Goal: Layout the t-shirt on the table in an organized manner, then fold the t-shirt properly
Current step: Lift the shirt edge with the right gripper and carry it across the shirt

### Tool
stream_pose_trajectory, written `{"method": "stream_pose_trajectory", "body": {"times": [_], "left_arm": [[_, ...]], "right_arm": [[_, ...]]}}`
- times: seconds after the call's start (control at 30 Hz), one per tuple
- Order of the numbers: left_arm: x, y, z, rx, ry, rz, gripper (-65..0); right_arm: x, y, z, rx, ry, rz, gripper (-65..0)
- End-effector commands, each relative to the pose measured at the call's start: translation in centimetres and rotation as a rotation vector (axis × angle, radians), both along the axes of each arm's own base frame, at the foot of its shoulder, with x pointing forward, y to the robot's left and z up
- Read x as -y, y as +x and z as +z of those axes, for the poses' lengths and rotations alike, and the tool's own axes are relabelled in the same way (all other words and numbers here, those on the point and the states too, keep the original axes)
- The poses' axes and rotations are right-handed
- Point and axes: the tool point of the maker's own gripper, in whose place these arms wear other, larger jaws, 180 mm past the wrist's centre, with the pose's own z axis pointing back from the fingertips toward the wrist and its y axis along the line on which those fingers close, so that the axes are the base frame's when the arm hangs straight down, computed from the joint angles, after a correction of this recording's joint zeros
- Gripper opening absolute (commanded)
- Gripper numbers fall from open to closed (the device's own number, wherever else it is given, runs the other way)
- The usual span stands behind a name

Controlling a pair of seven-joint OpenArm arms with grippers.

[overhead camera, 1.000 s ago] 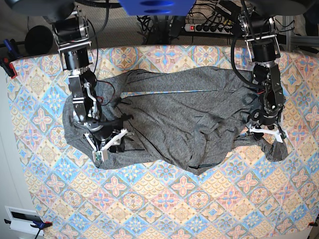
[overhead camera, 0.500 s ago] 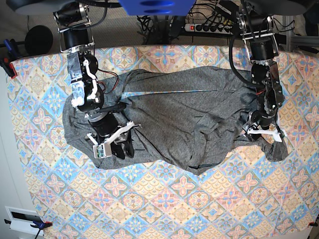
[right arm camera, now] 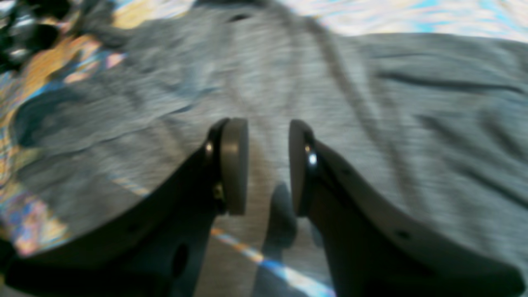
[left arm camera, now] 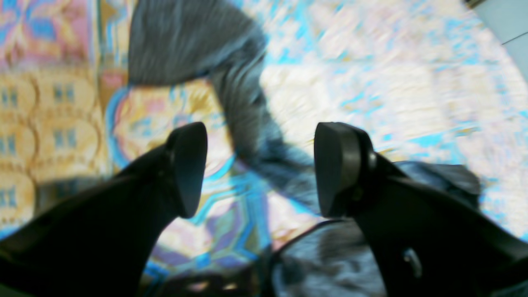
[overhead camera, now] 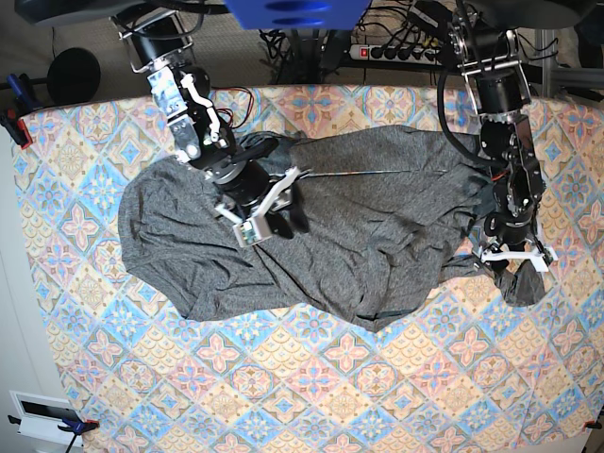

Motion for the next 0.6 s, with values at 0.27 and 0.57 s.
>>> {"method": "stream_pose_trajectory", "body": {"times": [0.27,0.57], "left_arm": [[-1.7,1.6,2.0,0.081,0.045,0.039,-26.6],[-1.5,3.9,2.1,0.084,0.0,0.058,-26.6]], "right_arm": [[-5.6,-2.9,2.9,0.071,0.059,0.172,-49.0],[-7.8,-4.6,4.3,0.094,0.09,0.244,-49.0]]}}
